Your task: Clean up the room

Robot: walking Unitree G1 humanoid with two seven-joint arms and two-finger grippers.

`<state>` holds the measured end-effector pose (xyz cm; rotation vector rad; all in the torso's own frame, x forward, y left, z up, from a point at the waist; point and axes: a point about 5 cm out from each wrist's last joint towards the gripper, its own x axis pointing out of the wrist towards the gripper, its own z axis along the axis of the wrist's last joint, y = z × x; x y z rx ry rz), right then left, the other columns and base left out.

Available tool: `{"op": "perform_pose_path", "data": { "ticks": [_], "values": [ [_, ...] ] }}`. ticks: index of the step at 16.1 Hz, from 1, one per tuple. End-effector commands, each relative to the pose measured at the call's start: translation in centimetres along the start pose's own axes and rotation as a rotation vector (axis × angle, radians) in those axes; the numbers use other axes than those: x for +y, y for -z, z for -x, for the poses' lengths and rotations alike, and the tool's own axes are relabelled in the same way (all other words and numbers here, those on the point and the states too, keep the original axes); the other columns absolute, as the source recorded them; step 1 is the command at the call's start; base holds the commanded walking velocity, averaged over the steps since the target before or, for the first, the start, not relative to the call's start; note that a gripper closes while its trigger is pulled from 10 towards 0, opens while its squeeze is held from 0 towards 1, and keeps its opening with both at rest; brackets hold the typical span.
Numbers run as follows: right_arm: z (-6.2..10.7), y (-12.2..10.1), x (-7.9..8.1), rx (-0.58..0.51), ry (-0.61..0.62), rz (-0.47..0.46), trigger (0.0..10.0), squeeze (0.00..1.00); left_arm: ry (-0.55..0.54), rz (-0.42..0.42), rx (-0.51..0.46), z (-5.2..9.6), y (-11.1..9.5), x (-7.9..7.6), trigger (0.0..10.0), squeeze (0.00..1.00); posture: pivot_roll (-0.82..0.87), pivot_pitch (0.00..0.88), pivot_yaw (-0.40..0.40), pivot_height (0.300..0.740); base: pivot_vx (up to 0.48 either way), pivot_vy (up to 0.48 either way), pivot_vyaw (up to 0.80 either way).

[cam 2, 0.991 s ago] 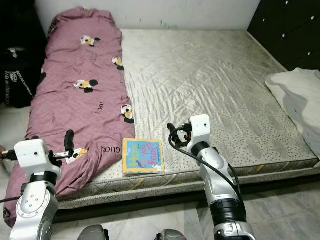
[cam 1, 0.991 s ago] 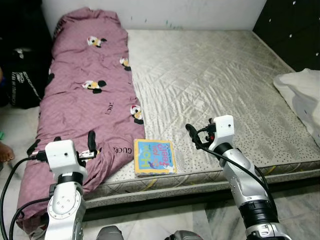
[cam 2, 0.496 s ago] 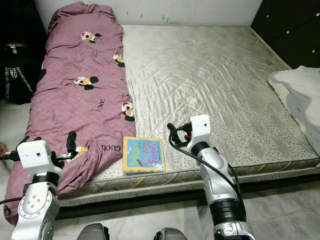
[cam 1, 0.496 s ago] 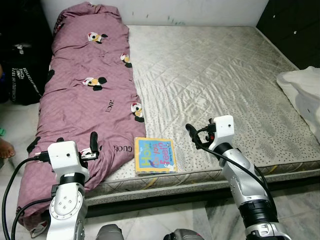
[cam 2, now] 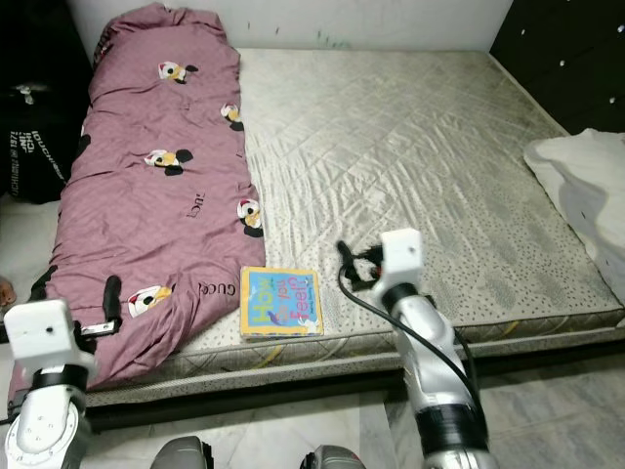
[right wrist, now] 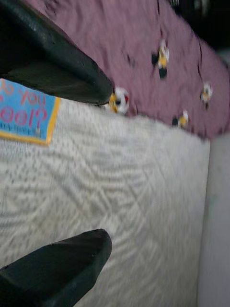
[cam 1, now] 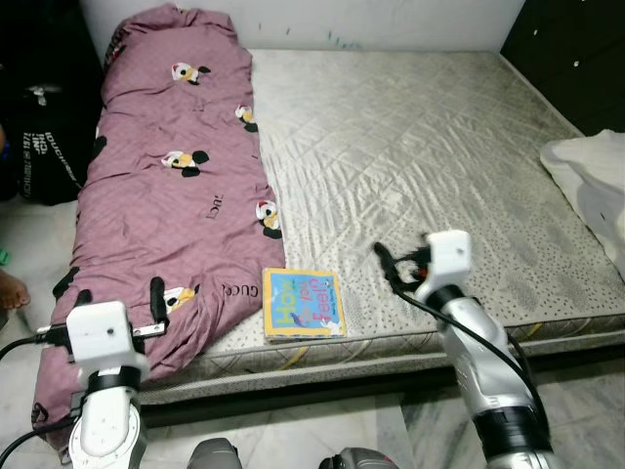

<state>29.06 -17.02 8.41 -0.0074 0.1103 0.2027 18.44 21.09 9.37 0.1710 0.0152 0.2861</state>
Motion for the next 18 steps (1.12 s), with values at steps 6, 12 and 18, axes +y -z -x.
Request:
{"op": "perform_pose_path", "data": {
  "ticks": [6,12,18],
  "values": [
    [1.1,0.2,-1.5,0.021,0.166,-0.098,10.0,0.00,0.045,-0.041,-0.068,-1.6,-1.1,-1.0,10.0,0.00,0.00,0.066,-0.012,0.740,0.000,0.000,0.00],
    [3.0,0.9,-0.2,0.039,0.231,-0.136,10.0,0.00,0.171,-0.043,-0.092,-4.6,-1.5,-2.7,10.0,0.00,-0.11,0.082,0.073,0.740,0.000,0.000,0.00],
    [2.9,0.8,-0.4,-0.004,0.276,-0.135,10.0,0.00,0.211,-0.037,-0.060,-4.8,-0.6,-3.4,10.0,0.00,-0.16,0.023,0.154,0.740,0.000,0.000,0.00]
  ]
}}
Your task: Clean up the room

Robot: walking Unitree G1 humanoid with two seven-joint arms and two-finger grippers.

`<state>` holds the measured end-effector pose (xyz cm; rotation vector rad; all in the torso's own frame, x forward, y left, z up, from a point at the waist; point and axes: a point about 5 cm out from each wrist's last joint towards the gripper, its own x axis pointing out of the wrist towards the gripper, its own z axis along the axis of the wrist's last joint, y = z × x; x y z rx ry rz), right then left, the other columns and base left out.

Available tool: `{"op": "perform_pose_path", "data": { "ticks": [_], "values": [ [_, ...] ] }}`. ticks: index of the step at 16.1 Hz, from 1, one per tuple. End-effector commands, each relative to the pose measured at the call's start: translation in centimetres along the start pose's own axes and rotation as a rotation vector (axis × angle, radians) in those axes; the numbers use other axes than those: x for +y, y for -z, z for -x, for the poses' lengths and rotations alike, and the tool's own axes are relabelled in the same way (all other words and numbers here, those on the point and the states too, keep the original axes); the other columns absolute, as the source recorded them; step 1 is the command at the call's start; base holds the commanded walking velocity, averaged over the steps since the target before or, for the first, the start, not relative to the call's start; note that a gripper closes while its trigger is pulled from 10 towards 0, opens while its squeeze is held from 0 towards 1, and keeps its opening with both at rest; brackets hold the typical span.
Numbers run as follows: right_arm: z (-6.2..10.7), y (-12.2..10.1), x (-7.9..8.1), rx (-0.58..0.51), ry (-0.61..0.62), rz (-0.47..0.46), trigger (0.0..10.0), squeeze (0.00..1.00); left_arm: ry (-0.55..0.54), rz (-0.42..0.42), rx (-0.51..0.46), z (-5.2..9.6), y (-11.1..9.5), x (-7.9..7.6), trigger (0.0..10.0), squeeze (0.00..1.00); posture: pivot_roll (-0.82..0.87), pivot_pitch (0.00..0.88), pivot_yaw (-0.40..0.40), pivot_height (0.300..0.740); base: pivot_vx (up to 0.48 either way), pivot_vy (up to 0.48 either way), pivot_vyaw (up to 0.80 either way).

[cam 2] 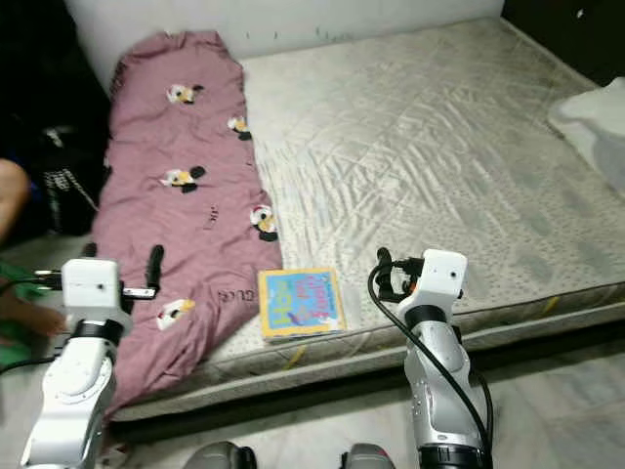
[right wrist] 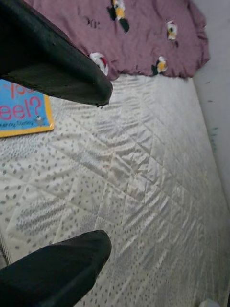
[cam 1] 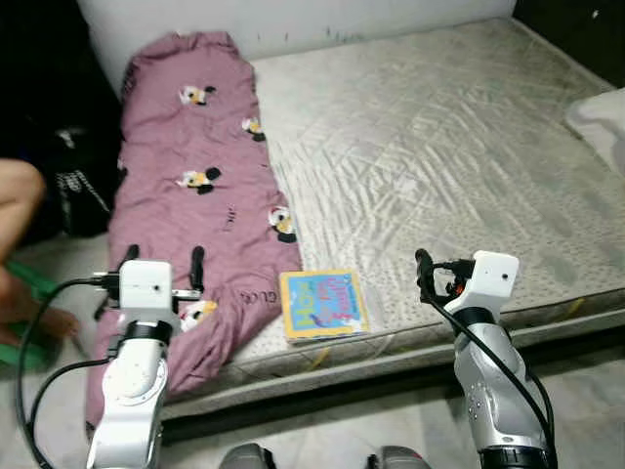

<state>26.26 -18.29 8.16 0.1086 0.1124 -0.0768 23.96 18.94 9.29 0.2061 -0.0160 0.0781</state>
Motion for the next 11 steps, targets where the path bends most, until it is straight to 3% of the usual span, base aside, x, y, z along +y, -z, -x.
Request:
{"op": "perform_pose_path", "data": {
  "ticks": [1,3,8,11],
  "values": [
    [0.1,0.3,0.2,0.003,0.014,-0.004,10.0,0.00,0.019,-0.005,-0.009,-0.4,-0.1,0.0,10.0,0.00,-0.16,0.021,0.159,0.740,0.000,0.000,0.00],
    [0.5,0.4,0.2,0.004,0.031,-0.007,10.0,0.00,0.056,0.003,-0.028,-1.3,-0.6,-1.1,10.0,0.00,-0.17,0.016,0.162,0.740,0.000,0.000,0.00],
    [-1.2,-0.1,0.3,0.004,-0.026,0.000,10.0,0.00,0.031,0.036,-0.030,-1.1,-1.1,-0.7,10.0,0.00,-0.12,0.015,0.098,0.740,0.000,0.000,0.00],
    [-1.0,0.1,1.5,-0.005,-0.043,-0.025,10.0,0.00,0.029,0.011,-0.014,-0.9,-0.5,0.2,10.0,0.00,-0.11,0.008,0.132,0.740,0.000,0.000,-0.73]
  ]
}}
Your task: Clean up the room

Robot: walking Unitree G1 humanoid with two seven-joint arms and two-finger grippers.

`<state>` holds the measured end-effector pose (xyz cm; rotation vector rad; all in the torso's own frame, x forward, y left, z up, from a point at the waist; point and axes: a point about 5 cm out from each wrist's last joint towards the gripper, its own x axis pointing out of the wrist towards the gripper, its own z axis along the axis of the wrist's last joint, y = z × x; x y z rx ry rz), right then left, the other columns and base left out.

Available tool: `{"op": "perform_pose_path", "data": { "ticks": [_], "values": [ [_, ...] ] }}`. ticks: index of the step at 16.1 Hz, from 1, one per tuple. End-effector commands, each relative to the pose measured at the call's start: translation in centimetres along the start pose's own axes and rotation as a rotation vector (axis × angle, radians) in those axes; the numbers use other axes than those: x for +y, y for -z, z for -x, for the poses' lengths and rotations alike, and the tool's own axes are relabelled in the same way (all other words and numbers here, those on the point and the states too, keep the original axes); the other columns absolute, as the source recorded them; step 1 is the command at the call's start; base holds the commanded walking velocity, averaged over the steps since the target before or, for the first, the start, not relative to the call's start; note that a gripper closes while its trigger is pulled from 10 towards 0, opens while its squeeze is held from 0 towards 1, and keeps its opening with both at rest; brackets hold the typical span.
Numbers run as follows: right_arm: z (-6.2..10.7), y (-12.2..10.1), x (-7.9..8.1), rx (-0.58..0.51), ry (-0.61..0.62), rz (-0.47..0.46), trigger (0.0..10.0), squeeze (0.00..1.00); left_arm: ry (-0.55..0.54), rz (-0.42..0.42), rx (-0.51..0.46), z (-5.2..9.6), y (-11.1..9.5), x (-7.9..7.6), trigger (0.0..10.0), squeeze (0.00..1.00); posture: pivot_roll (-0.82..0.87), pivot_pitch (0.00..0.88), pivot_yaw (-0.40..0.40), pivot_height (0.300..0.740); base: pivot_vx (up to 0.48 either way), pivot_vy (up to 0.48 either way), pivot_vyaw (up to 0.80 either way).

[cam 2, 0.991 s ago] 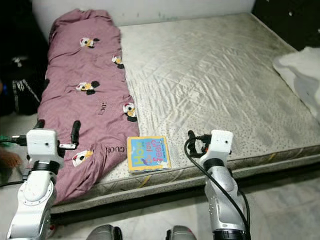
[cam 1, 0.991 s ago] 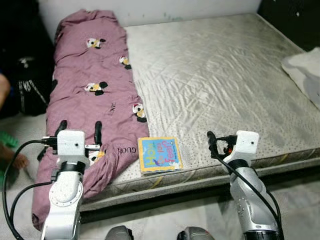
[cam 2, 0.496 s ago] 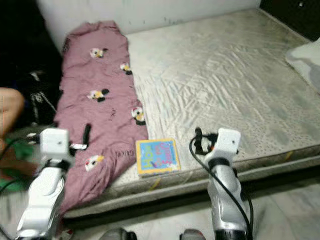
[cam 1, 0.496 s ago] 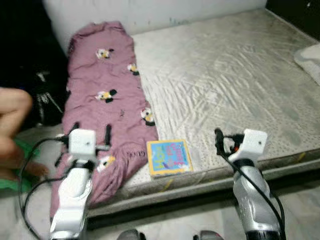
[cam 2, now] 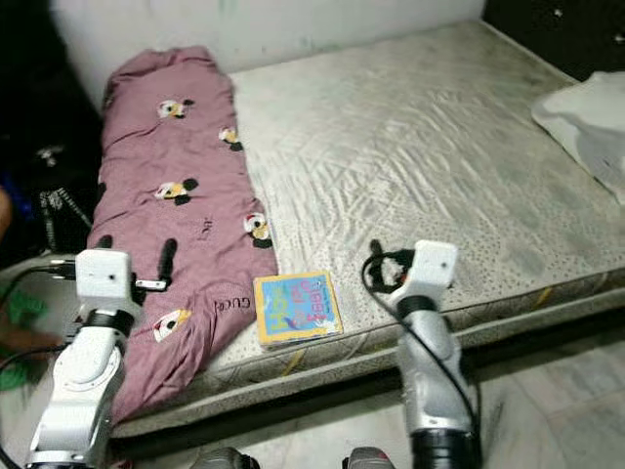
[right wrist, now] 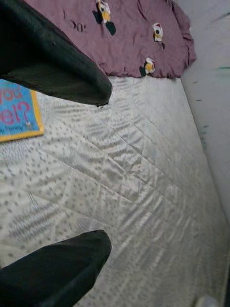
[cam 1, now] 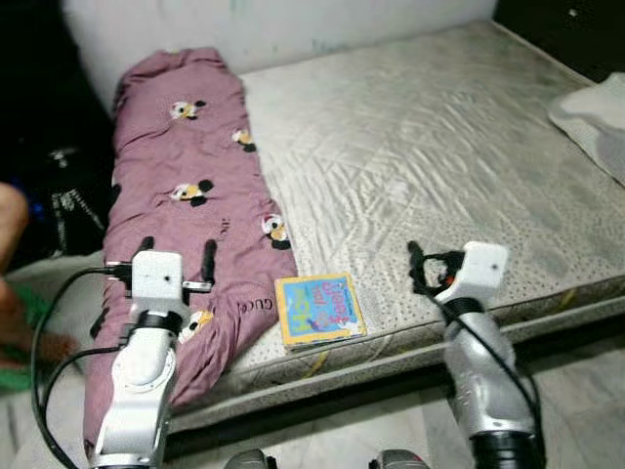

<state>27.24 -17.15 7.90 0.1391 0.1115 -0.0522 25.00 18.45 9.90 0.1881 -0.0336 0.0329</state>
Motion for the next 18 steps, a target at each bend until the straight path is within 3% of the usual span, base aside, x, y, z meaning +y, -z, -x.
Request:
{"op": "perform_pose_path", "data": {
  "ticks": [1,4,7,9,11,14,16,18],
  "values": [
    [-0.1,-0.1,0.3,-0.010,-0.014,-0.005,10.0,0.00,-0.008,-0.001,-0.009,-0.3,-0.6,0.5,10.0,0.00,-0.08,0.001,0.120,0.740,0.000,0.000,0.00],
    [-1.7,-0.7,-0.4,-0.003,-0.030,0.006,10.0,0.00,-0.054,-0.017,-0.047,-0.9,-1.7,0.9,10.0,0.00,-0.05,0.012,0.060,0.740,0.000,0.000,0.00],
    [-2.0,-0.8,0.2,-0.001,-0.065,0.012,10.0,0.00,-0.109,-0.027,0.002,0.4,-0.7,1.9,10.0,0.00,-0.01,0.025,0.050,0.740,0.000,0.000,0.00],
    [-2.5,-0.7,0.9,0.028,-0.086,-0.066,10.0,0.00,-0.108,-0.040,0.025,1.7,-0.4,2.0,10.0,0.00,0.04,0.036,0.022,0.740,0.000,0.000,0.00],
    [-3.6,-1.1,1.2,0.009,-0.124,0.035,10.0,0.00,-0.140,-0.045,0.022,1.6,-0.3,2.5,10.0,0.00,0.04,0.037,-0.006,0.740,0.000,0.000,0.00],
    [-3.9,-1.6,1.3,0.008,-0.139,0.037,10.0,0.00,-0.187,-0.046,0.005,1.1,-1.0,2.8,10.0,0.00,0.04,0.064,-0.029,0.740,0.000,0.000,0.00],
    [-3.6,-1.4,1.7,0.021,-0.197,0.106,10.0,0.00,-0.206,-0.046,0.008,1.7,-1.2,3.0,10.0,0.00,0.06,0.086,-0.046,0.740,0.000,0.000,0.00],
    [-3.7,-1.2,1.0,0.041,-0.179,0.101,10.0,0.00,-0.214,-0.050,0.034,2.5,-0.4,3.0,10.0,0.00,0.05,0.087,-0.057,0.740,0.000,0.000,0.00]
  ]
}}
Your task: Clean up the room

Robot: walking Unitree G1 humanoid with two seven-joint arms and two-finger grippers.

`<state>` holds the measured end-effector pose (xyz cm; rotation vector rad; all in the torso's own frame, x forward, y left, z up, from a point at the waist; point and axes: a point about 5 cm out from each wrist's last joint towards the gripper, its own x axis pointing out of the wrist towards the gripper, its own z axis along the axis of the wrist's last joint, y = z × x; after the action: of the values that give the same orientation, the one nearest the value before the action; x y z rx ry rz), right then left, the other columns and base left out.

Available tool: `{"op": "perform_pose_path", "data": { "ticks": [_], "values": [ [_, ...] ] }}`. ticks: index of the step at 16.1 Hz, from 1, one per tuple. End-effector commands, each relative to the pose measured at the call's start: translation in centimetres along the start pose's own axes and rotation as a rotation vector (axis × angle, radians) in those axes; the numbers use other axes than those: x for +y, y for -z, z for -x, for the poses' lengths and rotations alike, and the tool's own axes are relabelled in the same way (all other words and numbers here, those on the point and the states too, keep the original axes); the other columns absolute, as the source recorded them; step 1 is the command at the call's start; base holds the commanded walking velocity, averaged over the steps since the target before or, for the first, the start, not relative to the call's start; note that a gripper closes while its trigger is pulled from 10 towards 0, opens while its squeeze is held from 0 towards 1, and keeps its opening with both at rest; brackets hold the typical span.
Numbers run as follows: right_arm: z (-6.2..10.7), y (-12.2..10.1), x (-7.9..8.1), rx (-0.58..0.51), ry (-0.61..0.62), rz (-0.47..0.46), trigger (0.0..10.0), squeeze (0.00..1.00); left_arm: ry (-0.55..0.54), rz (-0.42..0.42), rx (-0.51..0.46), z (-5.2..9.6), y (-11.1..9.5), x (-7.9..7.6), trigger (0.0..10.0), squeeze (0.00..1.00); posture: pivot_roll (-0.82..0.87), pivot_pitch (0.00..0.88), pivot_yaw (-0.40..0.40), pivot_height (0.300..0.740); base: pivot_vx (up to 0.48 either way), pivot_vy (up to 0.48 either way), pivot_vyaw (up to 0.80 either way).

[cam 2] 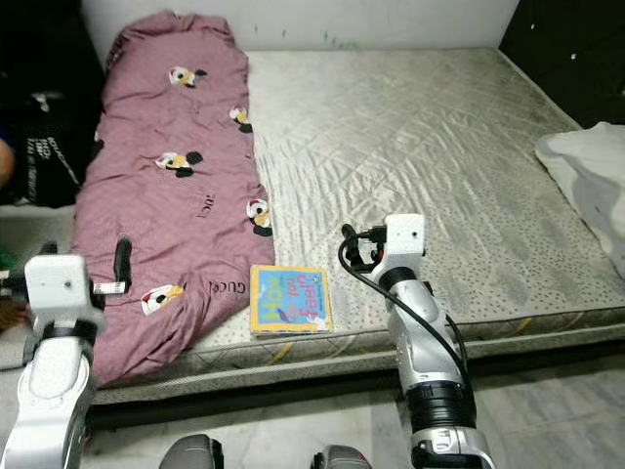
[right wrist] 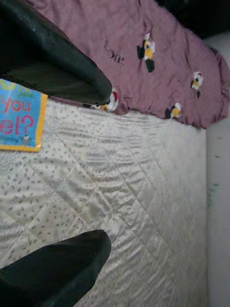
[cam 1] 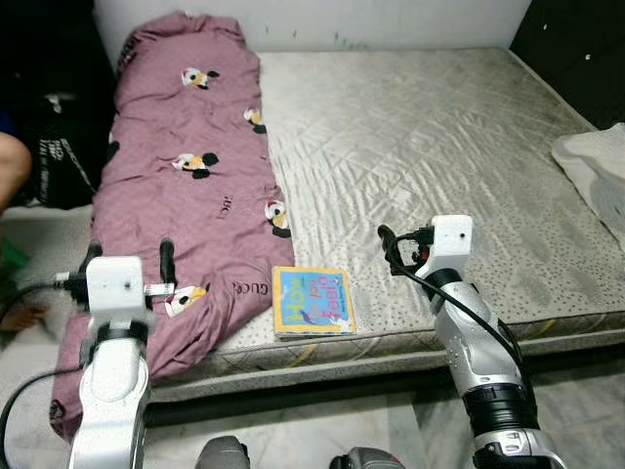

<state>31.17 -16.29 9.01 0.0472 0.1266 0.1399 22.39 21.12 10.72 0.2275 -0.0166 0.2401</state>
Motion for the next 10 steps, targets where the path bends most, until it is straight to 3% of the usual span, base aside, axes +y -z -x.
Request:
{"op": "perform_pose_path", "data": {
  "ticks": [1,6,10],
  "values": [
    [0.0,0.3,-0.4,0.022,0.009,-0.012,10.0,0.00,-0.016,-0.005,0.014,0.2,0.4,0.1,10.0,0.00,0.05,0.083,-0.061,0.740,0.000,0.000,0.00],
    [0.0,0.6,-0.7,0.020,0.022,-0.057,10.0,0.00,0.001,0.003,0.038,0.0,0.9,-0.1,10.0,0.00,0.02,0.072,-0.035,0.740,0.000,0.000,0.00],
    [-0.1,0.3,-0.8,0.008,0.017,-0.054,10.0,0.00,0.026,0.023,0.022,-0.8,0.5,-1.1,10.0,0.00,0.01,0.064,-0.033,0.700,0.000,0.000,0.00]
  ]
}}
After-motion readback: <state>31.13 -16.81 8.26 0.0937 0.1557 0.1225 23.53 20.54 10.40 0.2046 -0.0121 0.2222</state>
